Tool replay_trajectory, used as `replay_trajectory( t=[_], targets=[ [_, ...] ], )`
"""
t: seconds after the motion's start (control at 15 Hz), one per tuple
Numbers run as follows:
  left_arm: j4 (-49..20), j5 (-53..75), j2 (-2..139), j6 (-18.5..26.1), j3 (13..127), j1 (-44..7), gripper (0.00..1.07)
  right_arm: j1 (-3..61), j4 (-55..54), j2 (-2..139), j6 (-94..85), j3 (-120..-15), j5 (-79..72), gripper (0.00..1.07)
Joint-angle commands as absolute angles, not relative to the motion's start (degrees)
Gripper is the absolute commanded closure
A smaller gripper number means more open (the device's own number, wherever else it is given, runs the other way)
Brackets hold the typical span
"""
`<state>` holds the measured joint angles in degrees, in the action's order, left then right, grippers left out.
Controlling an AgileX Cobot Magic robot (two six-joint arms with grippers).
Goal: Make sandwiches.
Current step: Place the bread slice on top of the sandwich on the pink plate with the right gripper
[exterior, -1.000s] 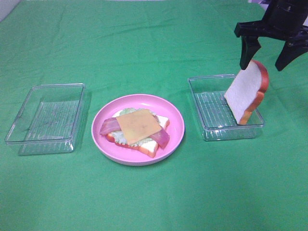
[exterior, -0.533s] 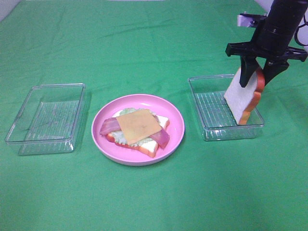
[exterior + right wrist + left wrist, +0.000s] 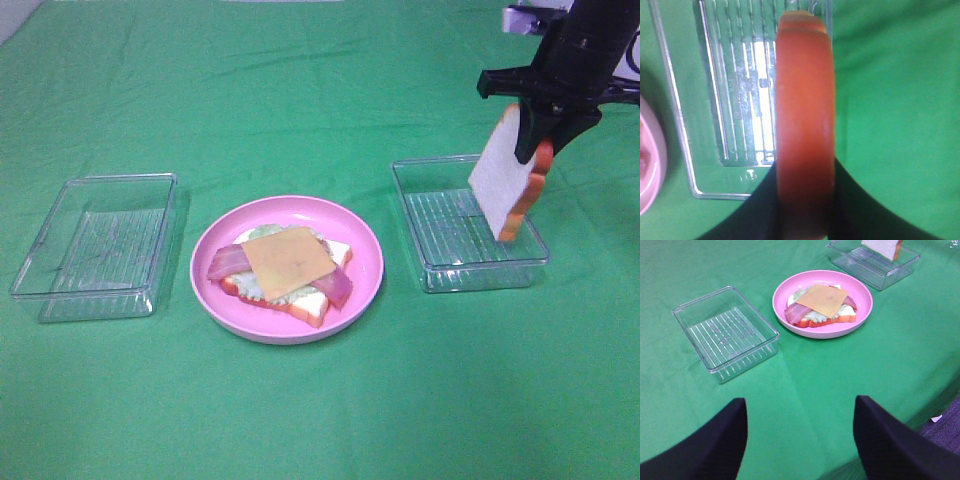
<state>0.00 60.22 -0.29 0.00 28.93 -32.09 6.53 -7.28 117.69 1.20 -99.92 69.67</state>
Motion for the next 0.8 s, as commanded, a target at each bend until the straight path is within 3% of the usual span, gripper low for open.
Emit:
replay_trajectory(
  t=[0.07, 0.47, 0.8],
  targets=[
    [-0.6, 59.8, -1.5, 0.0, 28.6, -32.1, 0.46, 6.4, -10.7, 113.6, 0.5, -99.7, 70.8, 1.07],
    [-0.6, 59.8, -1.5, 0.0, 28.6, -32.1, 0.46, 6.4, -34.5, 110.5, -11.5, -98.7, 72.0, 1.07],
    [-0.6, 59.8, -1.5, 0.0, 28.6, -32.1, 0.46, 7.2, -56.0, 110.5, -22.3, -86.2, 68.8, 1.07]
  ],
)
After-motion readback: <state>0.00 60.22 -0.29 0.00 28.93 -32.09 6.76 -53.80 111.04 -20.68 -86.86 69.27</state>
